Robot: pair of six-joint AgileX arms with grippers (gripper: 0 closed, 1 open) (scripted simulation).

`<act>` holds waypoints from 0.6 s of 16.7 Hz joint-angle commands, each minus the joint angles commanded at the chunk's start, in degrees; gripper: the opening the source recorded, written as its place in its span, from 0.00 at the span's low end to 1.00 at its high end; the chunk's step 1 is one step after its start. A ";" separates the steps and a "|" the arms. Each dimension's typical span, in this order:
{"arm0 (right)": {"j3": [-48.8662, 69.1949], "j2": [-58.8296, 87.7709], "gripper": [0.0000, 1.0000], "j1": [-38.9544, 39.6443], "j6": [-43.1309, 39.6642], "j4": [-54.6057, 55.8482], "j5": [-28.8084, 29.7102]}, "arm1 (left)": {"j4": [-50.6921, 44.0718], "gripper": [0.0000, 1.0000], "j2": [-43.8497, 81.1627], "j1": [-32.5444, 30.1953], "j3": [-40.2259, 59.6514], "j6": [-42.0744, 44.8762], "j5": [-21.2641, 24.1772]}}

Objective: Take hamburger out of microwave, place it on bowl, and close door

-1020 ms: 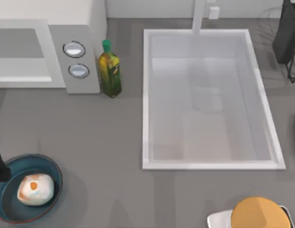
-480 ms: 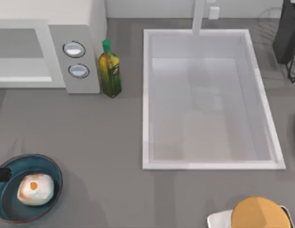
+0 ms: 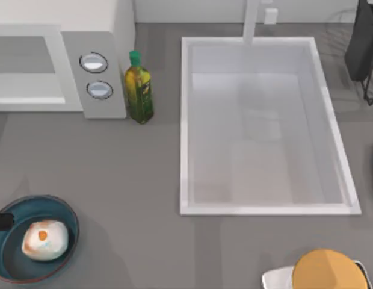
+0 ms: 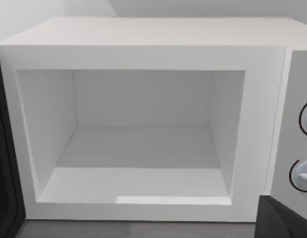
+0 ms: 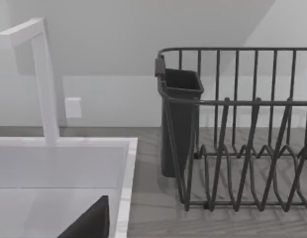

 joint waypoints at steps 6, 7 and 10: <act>0.00 0.00 1.00 0.00 0.00 0.00 0.00 | -3.75 0.00 -2.08 -6.85 1.67 -0.05 -6.84; 0.00 0.00 1.00 0.00 0.00 0.00 0.00 | -4.67 0.00 -2.57 -9.78 2.07 -0.06 -9.77; 0.00 0.00 1.00 0.00 0.00 0.00 0.00 | -7.49 0.00 -4.14 -18.12 3.31 -0.09 -18.12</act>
